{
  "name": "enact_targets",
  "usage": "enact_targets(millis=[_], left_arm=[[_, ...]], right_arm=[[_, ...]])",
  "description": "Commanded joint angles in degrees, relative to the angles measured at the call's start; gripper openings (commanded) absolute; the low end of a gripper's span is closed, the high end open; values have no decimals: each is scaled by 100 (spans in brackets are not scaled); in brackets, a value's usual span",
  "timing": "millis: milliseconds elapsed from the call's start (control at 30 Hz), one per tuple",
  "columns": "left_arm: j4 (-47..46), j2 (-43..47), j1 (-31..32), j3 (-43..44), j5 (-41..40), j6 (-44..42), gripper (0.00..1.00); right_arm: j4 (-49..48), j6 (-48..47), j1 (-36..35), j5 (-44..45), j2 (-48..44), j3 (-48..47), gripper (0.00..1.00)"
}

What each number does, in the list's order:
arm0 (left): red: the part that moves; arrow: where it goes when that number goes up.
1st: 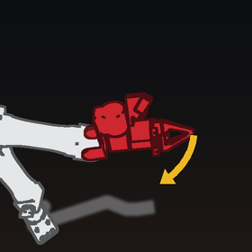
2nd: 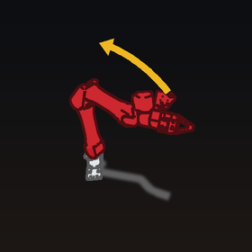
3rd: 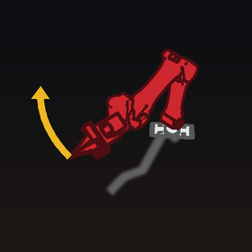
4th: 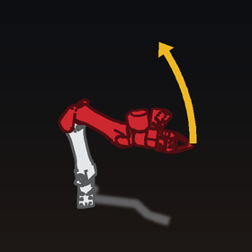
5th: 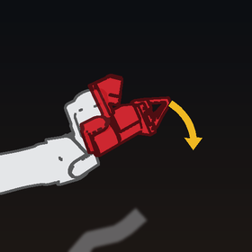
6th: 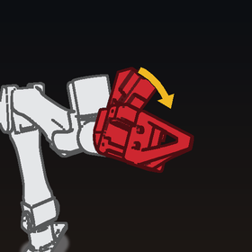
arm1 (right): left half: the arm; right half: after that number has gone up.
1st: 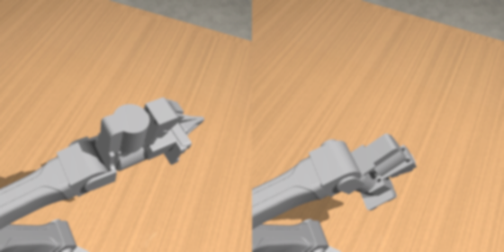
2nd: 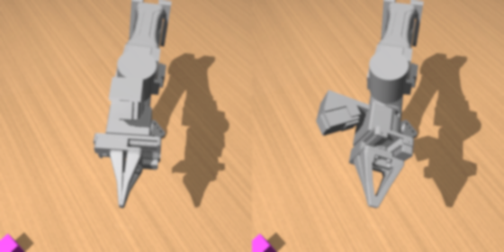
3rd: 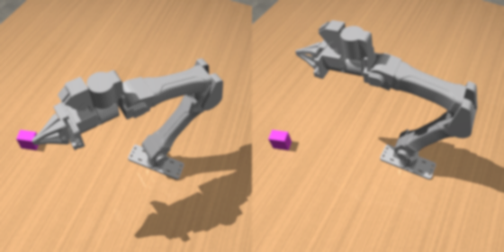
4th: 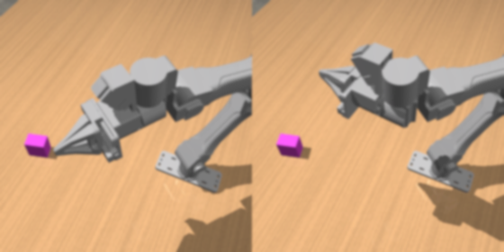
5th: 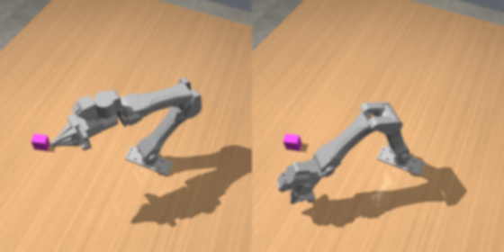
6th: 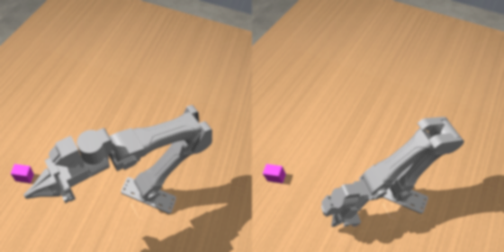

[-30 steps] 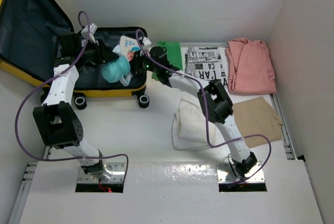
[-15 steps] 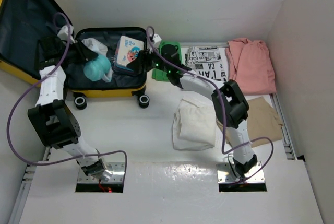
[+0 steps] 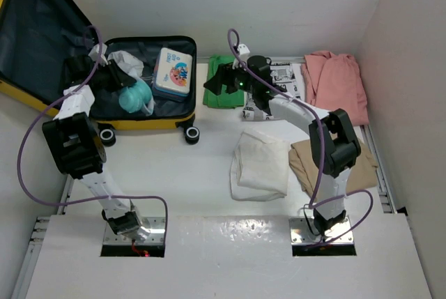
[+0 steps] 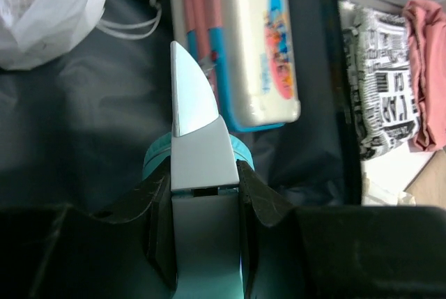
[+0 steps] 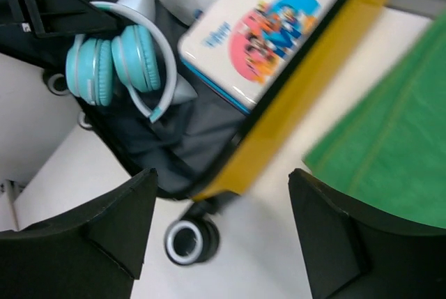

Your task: Pack the luggage

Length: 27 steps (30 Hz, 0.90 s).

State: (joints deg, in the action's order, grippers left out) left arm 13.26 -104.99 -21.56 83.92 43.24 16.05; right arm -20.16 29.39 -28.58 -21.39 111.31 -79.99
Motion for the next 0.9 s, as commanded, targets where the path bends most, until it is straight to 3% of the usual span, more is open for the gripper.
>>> enact_targets(millis=[0,167,267,300,333,433,500,533,567,700,767,800,867], left_arm=[[-482,-319,3,395,237,126,0],[-342,-1031,-50,1002,247,-109,0],[-61,-1173,-103,1205,-104,-487,16],[44,-1173,-103,1301,-271,-559,42],[45,-1121,-155,1355,-464,-612,60],[107,-875,-155,1417,-1114,-919,84],[107,-480,-155,1469,-1736,-1279,90],[107,-339,-155,1469,-2019,-1385,99],[107,-33,-86,1469,-2474,-1586,99],[-138,923,300,1173,-2971,-2342,99],[-139,1321,590,952,-2735,-3033,99],[-17,1515,957,725,-2246,-3308,97],[638,1955,1477,521,-1804,-3870,97]], right_arm=[[328,-284,159,-146,-504,106,74],[943,-556,344,-278,-645,97,73],[1093,-645,406,-305,-698,71,73],[1154,-645,484,-322,-698,62,73],[1181,-645,476,-331,-698,62,73],[1251,-697,546,-349,-733,45,73],[1287,-768,590,-357,-751,62,73],[1356,-776,634,-357,-759,62,73],[1383,-846,686,-357,-760,45,73],[1768,-1031,871,-305,-873,106,73],[1936,-1259,1064,-226,-1022,219,73],[2250,-1277,1126,-199,-1067,272,72],[2551,-1365,1389,-121,-1312,465,72]])
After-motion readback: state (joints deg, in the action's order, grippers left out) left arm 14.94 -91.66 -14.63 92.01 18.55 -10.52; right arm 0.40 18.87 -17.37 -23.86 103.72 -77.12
